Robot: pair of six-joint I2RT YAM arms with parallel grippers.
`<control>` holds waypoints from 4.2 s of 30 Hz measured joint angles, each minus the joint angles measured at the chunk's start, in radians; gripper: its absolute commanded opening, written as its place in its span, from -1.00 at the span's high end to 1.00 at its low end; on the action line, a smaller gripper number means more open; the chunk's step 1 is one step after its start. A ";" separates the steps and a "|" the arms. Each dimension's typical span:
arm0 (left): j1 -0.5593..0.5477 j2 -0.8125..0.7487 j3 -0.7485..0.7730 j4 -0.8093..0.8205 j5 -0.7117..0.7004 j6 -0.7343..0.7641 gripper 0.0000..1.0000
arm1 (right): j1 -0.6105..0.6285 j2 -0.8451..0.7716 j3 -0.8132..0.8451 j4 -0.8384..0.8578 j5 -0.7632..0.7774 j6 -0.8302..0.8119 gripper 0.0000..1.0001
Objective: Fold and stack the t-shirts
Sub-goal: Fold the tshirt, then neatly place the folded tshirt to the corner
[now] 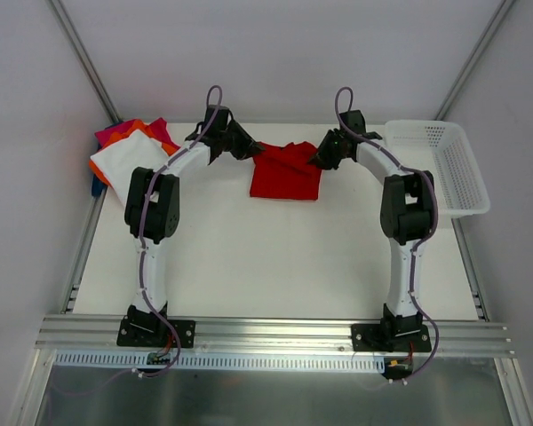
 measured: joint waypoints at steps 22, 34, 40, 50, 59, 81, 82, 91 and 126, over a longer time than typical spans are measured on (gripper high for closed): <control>0.099 0.322 0.324 0.017 -0.044 0.227 -0.98 | 0.096 -0.393 -0.573 0.261 0.429 0.040 -0.99; 0.140 -0.241 -0.238 0.039 -0.112 0.249 -0.98 | 0.204 -0.977 -0.795 0.291 0.846 -0.003 -0.99; 0.069 -0.292 -0.478 0.050 -0.116 0.207 -0.98 | 0.256 -1.004 -0.900 0.250 0.851 0.001 -0.99; -0.177 -0.477 -0.795 0.092 -0.321 -0.101 -0.98 | 0.280 -1.081 -0.980 0.184 0.871 0.007 -0.99; -0.325 -0.367 -0.682 0.098 -0.503 -0.331 -0.98 | 0.280 -1.168 -1.044 0.151 0.912 0.004 -0.99; -0.310 0.013 -0.224 0.114 -0.721 -0.484 -0.85 | 0.237 -1.323 -1.114 0.072 0.974 -0.078 -0.99; -0.306 0.024 -0.210 0.116 -0.723 -0.476 -0.79 | 0.233 -1.321 -1.114 0.072 0.972 -0.079 -0.99; -0.208 0.100 -0.116 0.120 -0.715 -0.414 -0.33 | 0.206 -1.320 -1.128 0.072 0.966 -0.087 -0.99; -0.216 -0.095 -0.348 0.127 -0.607 -0.167 -0.98 | 0.185 -1.174 -1.131 0.104 0.911 -0.070 -0.99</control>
